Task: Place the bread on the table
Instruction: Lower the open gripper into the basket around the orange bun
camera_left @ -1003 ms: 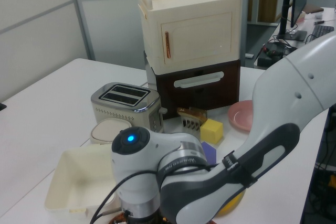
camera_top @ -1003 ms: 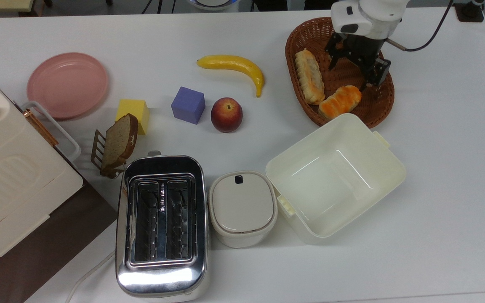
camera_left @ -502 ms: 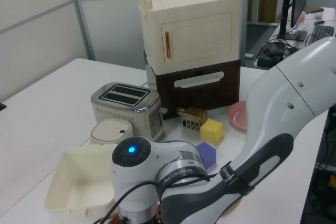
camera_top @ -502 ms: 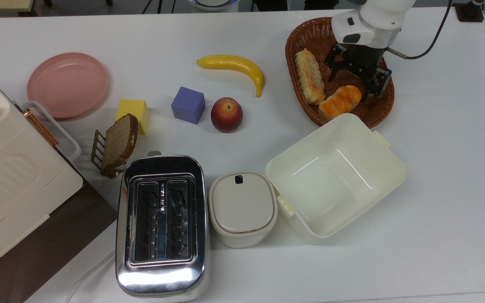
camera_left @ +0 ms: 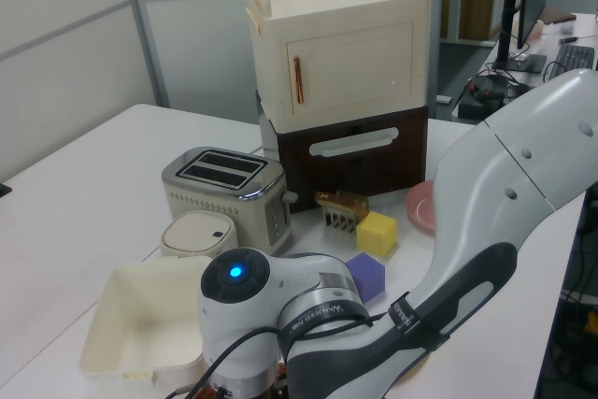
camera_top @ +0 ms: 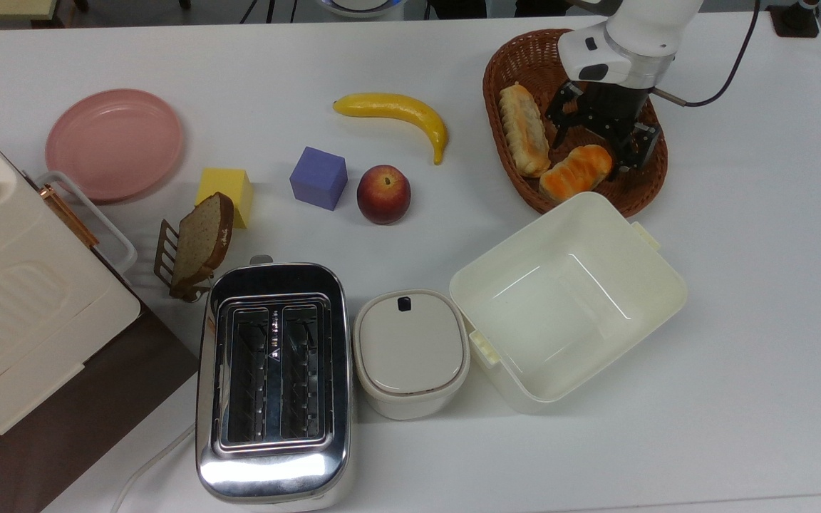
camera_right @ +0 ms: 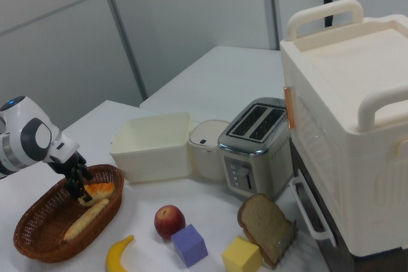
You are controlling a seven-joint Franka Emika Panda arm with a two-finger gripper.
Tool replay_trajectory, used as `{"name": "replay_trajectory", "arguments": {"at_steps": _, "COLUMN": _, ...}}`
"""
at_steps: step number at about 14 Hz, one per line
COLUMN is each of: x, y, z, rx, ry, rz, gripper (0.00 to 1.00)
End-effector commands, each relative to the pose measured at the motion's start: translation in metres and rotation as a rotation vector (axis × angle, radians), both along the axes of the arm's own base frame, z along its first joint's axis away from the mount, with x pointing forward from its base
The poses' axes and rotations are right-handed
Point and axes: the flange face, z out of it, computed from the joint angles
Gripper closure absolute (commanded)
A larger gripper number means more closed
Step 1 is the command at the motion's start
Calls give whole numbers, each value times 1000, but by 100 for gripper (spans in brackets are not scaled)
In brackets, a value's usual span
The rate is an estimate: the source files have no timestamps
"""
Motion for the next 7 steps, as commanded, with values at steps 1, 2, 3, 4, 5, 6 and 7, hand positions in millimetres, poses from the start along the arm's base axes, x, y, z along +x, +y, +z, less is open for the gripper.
{"name": "replay_trajectory", "arguments": {"at_steps": 1, "x": 1, "y": 0, "z": -9, "rx": 1, "ry": -16, "rz": -6, "gripper": 0}}
{"name": "replay_trajectory", "arguments": {"at_steps": 2, "x": 1, "y": -1, "z": -11, "rx": -2, "ry": -12, "rz": -8, "gripper": 0}}
{"name": "replay_trajectory", "arguments": {"at_steps": 3, "x": 2, "y": -3, "z": -12, "rx": -3, "ry": -11, "rz": -9, "gripper": 0}}
{"name": "replay_trajectory", "arguments": {"at_steps": 4, "x": 3, "y": -5, "z": -15, "rx": -6, "ry": -7, "rz": -12, "gripper": 0}}
{"name": "replay_trajectory", "arguments": {"at_steps": 5, "x": 3, "y": -5, "z": -18, "rx": -8, "ry": -3, "rz": -10, "gripper": 0}}
{"name": "replay_trajectory", "arguments": {"at_steps": 6, "x": 3, "y": -5, "z": -18, "rx": -10, "ry": -3, "rz": -8, "gripper": 12}}
{"name": "replay_trajectory", "arguments": {"at_steps": 7, "x": 4, "y": -5, "z": -17, "rx": -11, "ry": -6, "rz": -6, "gripper": 51}}
